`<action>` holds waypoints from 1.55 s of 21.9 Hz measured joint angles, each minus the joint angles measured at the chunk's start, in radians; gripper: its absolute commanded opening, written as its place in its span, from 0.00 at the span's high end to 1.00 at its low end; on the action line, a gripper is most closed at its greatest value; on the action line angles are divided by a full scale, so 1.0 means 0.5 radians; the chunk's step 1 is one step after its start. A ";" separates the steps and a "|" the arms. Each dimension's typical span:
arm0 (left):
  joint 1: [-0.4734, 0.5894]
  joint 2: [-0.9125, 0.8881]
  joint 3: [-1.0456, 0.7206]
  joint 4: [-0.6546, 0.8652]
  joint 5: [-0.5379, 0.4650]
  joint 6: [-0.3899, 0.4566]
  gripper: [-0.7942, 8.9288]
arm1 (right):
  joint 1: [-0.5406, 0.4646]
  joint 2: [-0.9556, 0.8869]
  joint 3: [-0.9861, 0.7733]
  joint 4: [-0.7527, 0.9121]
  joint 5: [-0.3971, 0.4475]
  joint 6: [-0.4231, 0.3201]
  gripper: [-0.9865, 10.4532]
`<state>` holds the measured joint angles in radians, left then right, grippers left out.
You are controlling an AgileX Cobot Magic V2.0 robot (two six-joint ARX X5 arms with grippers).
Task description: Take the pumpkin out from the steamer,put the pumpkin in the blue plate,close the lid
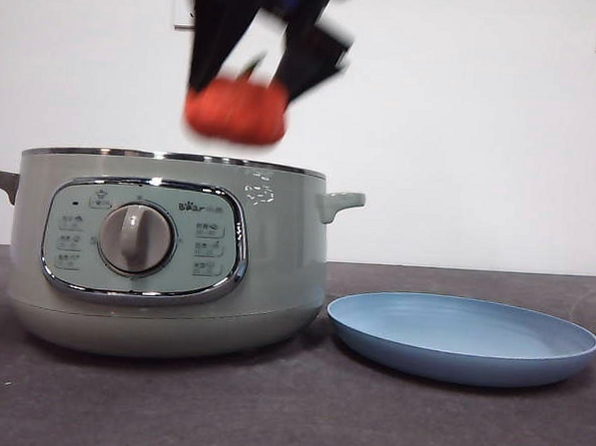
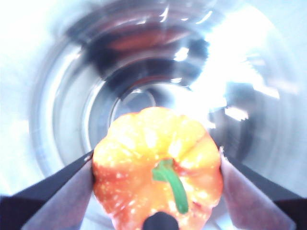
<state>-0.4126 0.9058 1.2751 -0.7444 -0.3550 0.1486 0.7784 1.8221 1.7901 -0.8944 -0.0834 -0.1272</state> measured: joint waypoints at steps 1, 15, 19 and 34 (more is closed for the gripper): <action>0.000 0.014 0.000 0.022 0.008 0.000 0.93 | -0.011 -0.066 0.003 -0.044 0.034 0.000 0.92; 0.000 0.143 0.000 0.220 0.302 0.000 0.93 | -0.379 -0.520 -0.087 -0.751 0.967 0.424 0.92; 0.000 0.159 0.001 0.262 0.314 0.000 0.93 | -0.407 -0.619 -0.370 -0.626 1.111 0.551 0.92; 0.000 0.163 0.000 0.279 0.372 0.000 0.93 | -0.449 -0.762 -1.558 0.685 0.510 0.521 0.91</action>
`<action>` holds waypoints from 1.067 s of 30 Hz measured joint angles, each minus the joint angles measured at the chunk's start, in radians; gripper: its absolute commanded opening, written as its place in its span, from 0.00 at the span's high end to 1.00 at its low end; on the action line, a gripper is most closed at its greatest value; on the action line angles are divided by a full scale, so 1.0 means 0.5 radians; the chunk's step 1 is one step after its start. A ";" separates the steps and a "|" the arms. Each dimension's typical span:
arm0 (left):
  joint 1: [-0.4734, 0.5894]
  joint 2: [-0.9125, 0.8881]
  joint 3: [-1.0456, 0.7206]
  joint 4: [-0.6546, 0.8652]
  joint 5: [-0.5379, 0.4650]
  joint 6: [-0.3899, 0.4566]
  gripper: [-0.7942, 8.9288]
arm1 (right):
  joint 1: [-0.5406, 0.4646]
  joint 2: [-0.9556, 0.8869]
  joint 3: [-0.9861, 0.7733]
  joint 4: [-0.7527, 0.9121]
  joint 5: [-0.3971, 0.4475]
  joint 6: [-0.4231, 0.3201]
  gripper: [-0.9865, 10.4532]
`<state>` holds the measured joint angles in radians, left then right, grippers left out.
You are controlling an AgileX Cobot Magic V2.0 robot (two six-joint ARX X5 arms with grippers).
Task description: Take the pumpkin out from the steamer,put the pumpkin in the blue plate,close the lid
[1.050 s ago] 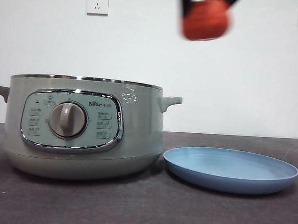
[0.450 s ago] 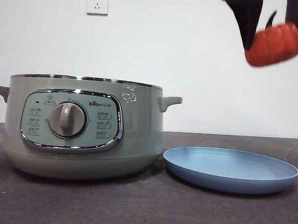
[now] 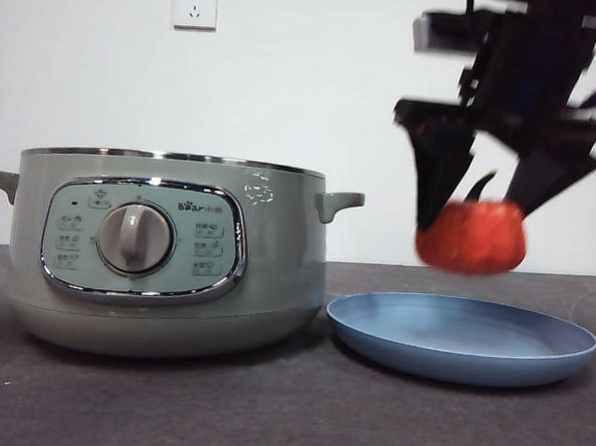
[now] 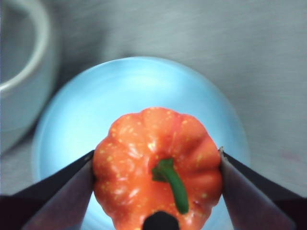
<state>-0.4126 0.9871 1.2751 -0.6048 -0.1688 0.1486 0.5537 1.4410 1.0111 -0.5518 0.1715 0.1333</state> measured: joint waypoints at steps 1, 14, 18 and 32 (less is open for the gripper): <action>0.000 0.000 0.001 0.001 0.013 -0.001 0.93 | -0.004 0.029 -0.018 0.030 -0.025 -0.004 0.91; 0.000 0.001 0.000 -0.005 0.041 -0.023 0.93 | -0.020 0.357 -0.029 0.121 -0.031 -0.027 0.63; 0.000 0.001 0.000 -0.032 0.042 -0.023 0.93 | -0.020 0.358 -0.026 0.126 -0.031 -0.023 0.50; 0.000 0.002 0.001 -0.053 0.241 -0.043 0.93 | -0.021 0.320 -0.034 0.092 -0.031 0.000 0.44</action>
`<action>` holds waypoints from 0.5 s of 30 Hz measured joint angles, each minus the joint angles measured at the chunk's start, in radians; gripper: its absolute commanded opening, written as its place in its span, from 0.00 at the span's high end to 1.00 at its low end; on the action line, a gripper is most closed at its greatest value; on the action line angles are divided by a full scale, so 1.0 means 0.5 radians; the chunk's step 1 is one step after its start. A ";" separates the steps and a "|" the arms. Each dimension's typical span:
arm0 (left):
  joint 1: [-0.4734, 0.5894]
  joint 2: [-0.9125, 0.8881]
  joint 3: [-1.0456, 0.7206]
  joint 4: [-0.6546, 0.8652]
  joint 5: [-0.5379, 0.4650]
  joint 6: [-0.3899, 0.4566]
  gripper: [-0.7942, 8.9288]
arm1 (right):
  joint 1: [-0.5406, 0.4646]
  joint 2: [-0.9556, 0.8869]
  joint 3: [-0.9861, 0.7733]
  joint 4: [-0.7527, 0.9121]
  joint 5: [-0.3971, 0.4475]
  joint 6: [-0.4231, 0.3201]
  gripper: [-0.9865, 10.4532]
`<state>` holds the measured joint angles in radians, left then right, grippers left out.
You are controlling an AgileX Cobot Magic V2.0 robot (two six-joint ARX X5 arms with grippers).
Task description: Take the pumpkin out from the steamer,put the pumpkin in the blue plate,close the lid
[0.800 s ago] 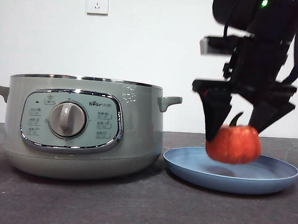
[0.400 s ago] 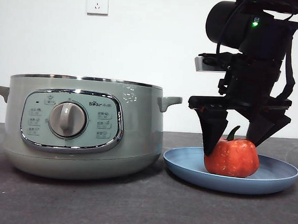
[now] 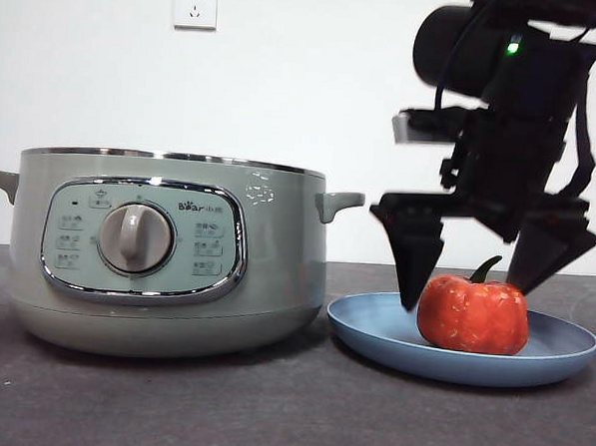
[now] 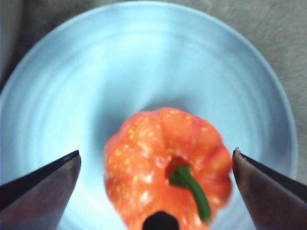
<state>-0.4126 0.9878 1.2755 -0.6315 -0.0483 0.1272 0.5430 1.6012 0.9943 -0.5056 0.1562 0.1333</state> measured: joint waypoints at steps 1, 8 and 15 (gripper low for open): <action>0.000 0.002 -0.001 -0.004 0.025 -0.008 0.93 | 0.000 -0.037 -0.002 -0.007 0.000 0.000 0.44; 0.000 0.151 -0.001 -0.007 0.168 -0.056 0.93 | 0.000 -0.485 -0.003 -0.002 0.000 0.003 0.44; -0.018 0.378 -0.001 0.013 0.240 -0.086 0.93 | 0.000 -0.914 -0.003 -0.002 0.006 0.003 0.44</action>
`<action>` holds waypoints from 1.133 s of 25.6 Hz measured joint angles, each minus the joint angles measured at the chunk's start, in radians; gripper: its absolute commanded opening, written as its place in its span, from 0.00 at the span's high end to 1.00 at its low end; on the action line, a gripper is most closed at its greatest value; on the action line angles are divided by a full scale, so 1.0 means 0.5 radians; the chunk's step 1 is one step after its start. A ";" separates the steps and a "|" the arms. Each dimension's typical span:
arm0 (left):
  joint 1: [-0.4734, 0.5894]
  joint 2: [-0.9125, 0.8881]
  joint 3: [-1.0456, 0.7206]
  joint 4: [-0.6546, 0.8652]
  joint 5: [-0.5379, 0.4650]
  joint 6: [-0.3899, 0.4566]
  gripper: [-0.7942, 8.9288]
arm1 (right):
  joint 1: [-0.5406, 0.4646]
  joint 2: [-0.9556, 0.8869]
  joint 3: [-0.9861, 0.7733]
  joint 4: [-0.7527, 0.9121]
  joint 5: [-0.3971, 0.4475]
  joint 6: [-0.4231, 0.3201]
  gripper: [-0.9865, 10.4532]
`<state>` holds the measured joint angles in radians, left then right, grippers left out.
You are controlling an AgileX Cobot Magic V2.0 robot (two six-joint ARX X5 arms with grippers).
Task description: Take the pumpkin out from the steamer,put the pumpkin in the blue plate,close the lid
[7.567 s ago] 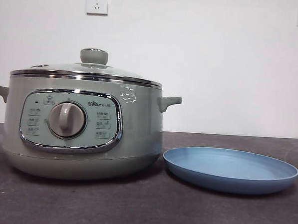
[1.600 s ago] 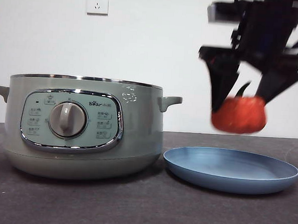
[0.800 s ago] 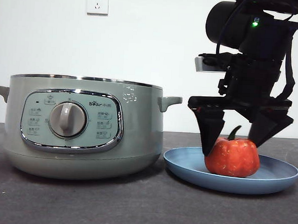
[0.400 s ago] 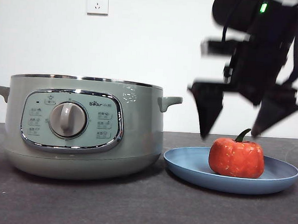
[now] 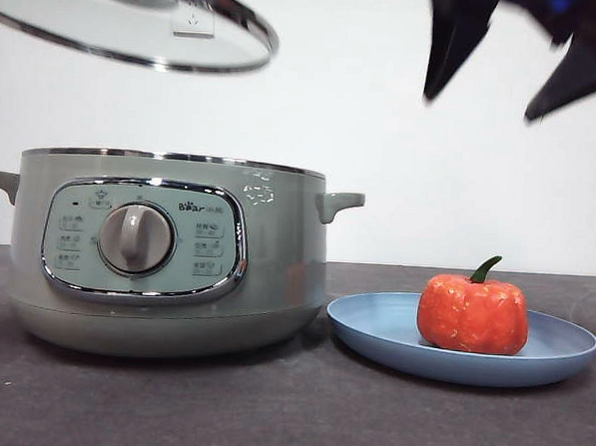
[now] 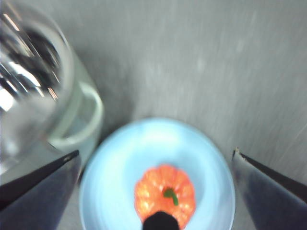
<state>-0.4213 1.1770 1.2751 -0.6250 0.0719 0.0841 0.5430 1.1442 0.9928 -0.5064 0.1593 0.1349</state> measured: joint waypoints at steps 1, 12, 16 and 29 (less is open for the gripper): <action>-0.005 0.038 0.000 0.021 0.005 0.001 0.93 | 0.000 -0.055 0.000 -0.001 0.001 0.000 0.45; -0.095 0.446 0.000 0.089 0.039 0.001 0.93 | 0.000 -0.416 0.000 -0.014 0.154 0.000 0.45; -0.106 0.534 0.000 0.126 0.058 0.001 0.93 | 0.000 -0.439 0.000 -0.045 0.160 0.000 0.45; -0.106 0.582 0.016 0.007 0.026 -0.033 0.46 | 0.000 -0.440 0.000 -0.127 0.159 0.000 0.45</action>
<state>-0.4744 1.4681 1.2831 -0.6216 0.0849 0.0677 0.5430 0.9241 0.9928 -0.5697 0.2390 0.1349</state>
